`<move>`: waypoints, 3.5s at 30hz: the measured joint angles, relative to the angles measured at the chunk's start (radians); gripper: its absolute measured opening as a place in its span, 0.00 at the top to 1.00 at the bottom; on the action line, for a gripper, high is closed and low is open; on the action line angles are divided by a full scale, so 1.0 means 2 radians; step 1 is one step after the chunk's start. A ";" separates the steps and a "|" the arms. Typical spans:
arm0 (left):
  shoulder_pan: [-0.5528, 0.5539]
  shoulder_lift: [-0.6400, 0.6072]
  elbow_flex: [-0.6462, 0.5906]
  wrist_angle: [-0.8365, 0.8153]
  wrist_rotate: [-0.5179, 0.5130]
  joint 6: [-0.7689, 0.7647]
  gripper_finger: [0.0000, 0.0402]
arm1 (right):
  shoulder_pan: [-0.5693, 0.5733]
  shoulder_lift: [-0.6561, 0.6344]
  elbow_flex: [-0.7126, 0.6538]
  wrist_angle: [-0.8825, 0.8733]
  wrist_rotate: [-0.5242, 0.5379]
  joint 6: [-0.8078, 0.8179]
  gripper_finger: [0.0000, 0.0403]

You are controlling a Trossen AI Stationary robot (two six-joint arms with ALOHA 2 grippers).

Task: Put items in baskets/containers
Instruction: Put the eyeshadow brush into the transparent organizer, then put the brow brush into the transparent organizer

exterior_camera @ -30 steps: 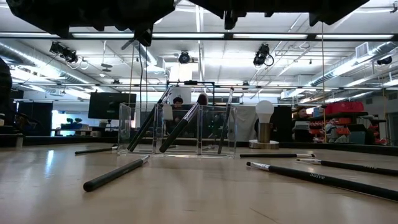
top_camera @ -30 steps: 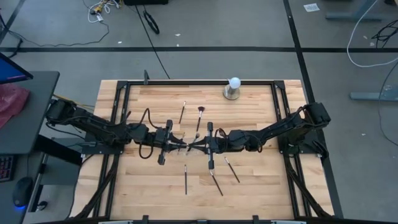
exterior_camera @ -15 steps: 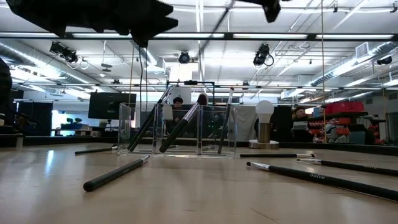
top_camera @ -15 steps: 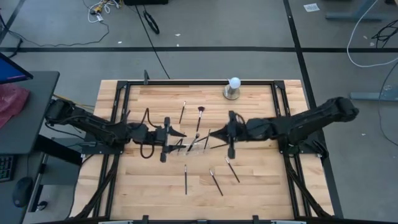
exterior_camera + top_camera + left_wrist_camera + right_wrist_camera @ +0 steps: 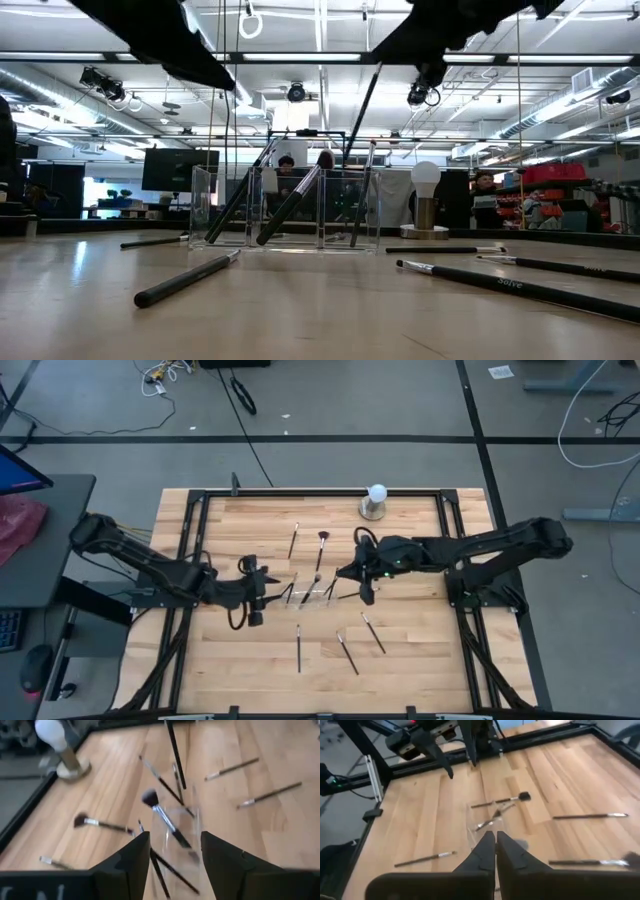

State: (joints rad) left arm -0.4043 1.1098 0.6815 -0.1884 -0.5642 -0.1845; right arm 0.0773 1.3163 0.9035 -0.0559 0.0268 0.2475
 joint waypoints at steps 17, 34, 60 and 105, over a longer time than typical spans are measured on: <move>-0.040 0.000 -0.003 -0.084 -0.058 -0.097 0.56 | -0.003 0.106 0.000 0.048 -0.010 0.032 0.99; -0.040 0.000 -0.003 -0.076 -0.062 -0.098 0.56 | -0.012 0.129 0.000 0.044 -0.009 0.043 0.94; -0.040 0.001 -0.003 -0.230 -0.062 -0.311 0.56 | 0.008 0.017 0.000 0.044 0.066 -0.023 0.55; -0.049 0.207 -0.185 0.154 -0.145 -0.478 0.56 | 0.149 0.041 -0.179 0.134 0.306 0.145 0.66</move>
State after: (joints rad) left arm -0.5024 1.5237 0.3122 0.1190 -0.8543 -1.1402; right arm 0.3744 1.3991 0.5457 0.2115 0.6384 0.5369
